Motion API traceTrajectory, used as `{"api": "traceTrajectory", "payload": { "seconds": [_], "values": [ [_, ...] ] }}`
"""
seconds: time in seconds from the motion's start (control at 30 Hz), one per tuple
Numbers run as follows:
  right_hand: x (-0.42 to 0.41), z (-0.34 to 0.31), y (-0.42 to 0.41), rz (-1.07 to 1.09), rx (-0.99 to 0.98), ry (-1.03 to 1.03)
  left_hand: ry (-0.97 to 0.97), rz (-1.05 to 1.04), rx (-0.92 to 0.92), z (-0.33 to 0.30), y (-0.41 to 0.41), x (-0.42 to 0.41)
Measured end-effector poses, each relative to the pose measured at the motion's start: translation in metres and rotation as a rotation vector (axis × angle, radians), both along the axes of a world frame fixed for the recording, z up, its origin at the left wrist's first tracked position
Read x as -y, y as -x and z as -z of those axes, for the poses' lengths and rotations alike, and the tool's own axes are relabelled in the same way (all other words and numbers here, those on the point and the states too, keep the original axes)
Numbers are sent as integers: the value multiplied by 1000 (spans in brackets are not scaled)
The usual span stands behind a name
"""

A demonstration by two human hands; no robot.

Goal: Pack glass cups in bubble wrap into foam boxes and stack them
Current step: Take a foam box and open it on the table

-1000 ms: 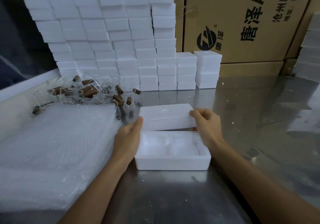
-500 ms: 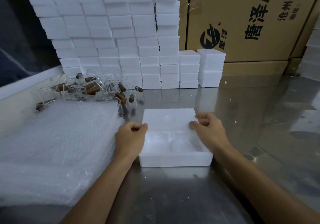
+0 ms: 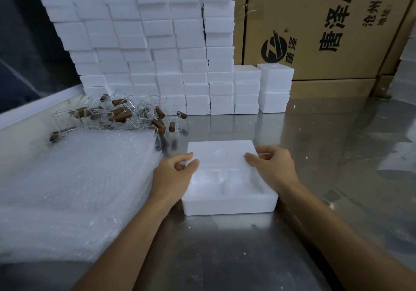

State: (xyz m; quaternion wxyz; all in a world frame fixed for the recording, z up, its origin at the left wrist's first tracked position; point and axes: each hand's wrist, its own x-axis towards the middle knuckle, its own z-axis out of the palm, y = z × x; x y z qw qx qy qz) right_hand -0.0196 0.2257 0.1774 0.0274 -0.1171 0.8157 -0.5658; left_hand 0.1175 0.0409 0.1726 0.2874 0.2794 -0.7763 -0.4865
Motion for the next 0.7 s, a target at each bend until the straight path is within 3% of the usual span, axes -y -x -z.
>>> {"api": "traceTrajectory", "payload": {
  "seconds": [0.7],
  "values": [
    [-4,-1,5,-3,10,-30,-1,3,-8,2,3,-2]
  ]
}}
